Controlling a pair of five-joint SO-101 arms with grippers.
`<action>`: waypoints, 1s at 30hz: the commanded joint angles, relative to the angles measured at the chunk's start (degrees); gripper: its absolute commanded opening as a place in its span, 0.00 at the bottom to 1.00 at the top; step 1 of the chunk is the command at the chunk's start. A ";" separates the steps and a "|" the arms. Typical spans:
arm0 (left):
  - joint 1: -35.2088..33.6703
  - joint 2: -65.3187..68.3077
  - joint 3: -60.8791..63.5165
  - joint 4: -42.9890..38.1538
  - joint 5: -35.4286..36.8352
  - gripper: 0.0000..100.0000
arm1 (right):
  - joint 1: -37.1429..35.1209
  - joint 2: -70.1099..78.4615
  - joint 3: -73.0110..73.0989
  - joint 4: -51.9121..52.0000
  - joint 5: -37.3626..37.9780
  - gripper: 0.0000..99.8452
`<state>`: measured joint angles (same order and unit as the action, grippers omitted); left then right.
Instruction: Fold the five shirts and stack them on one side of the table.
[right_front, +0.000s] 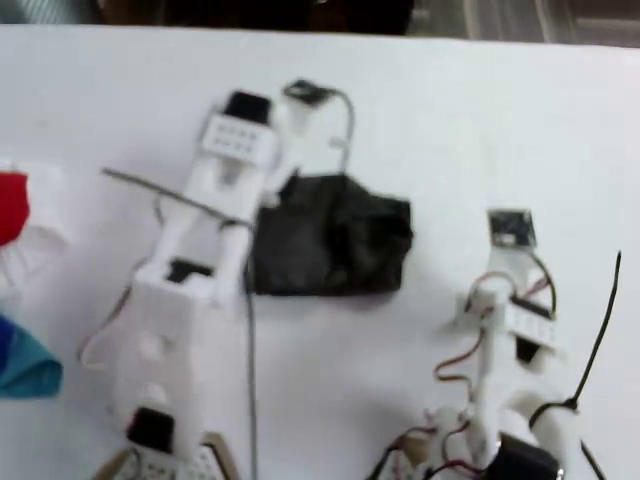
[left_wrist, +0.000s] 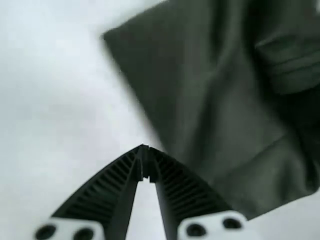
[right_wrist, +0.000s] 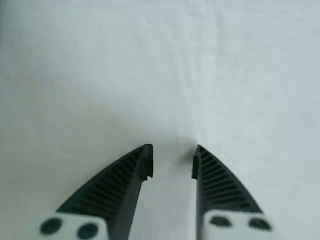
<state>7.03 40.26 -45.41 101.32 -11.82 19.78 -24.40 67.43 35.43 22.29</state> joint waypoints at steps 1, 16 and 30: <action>-7.30 -11.52 2.95 0.79 -0.09 0.03 | -0.22 -2.51 -0.26 -0.84 -0.09 0.05; -41.76 -65.58 86.64 -39.82 -2.99 0.03 | -2.24 -2.59 -8.53 3.03 -2.37 0.02; -56.18 -81.93 113.19 -54.33 -8.18 0.03 | -43.47 3.65 -54.07 32.04 -10.81 0.02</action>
<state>-48.62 -40.09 66.86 48.13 -20.79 -18.55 -23.43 19.43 66.81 11.82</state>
